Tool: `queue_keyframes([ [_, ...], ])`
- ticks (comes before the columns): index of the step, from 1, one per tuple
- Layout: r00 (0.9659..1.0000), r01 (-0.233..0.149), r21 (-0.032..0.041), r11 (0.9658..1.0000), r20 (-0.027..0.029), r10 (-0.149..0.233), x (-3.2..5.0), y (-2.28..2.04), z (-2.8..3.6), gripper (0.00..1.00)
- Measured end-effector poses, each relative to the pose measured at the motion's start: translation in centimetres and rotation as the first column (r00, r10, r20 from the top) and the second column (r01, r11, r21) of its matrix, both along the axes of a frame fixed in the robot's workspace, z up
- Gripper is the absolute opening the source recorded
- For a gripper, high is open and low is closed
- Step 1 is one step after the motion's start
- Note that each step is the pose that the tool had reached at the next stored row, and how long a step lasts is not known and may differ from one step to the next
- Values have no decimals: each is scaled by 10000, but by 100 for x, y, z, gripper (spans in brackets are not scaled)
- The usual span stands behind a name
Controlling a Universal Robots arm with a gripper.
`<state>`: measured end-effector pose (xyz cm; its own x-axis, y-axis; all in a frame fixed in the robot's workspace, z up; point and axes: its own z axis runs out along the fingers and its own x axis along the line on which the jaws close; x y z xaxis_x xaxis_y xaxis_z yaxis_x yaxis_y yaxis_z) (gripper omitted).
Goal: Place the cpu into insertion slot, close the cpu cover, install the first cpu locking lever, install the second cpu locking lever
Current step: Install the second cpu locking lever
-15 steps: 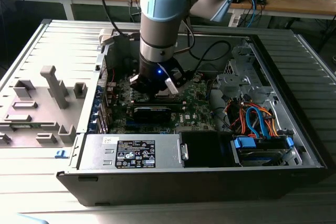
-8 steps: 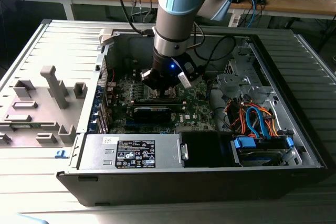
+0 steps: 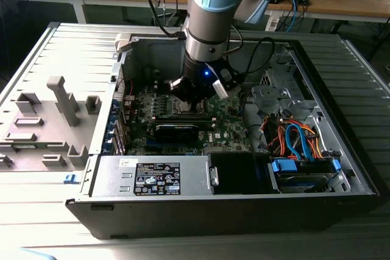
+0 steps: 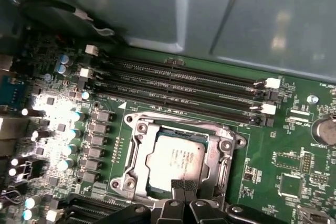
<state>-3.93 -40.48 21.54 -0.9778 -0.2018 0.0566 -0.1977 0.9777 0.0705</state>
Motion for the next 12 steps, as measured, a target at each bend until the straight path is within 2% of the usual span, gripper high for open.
queue_keyframes([
  [1,10000,4,-8,10000,2,-4,1,4,31,11],
  [2,10000,22,-13,10000,2,-22,1,6,88,11],
  [3,10000,53,-15,10000,2,-53,0,7,173,11],
  [4,10000,59,-15,10000,1,-59,0,7,212,11],
  [6,10000,60,-14,10000,2,-60,0,8,236,11],
  [12,10000,59,-13,10000,2,-59,0,8,243,11],
])
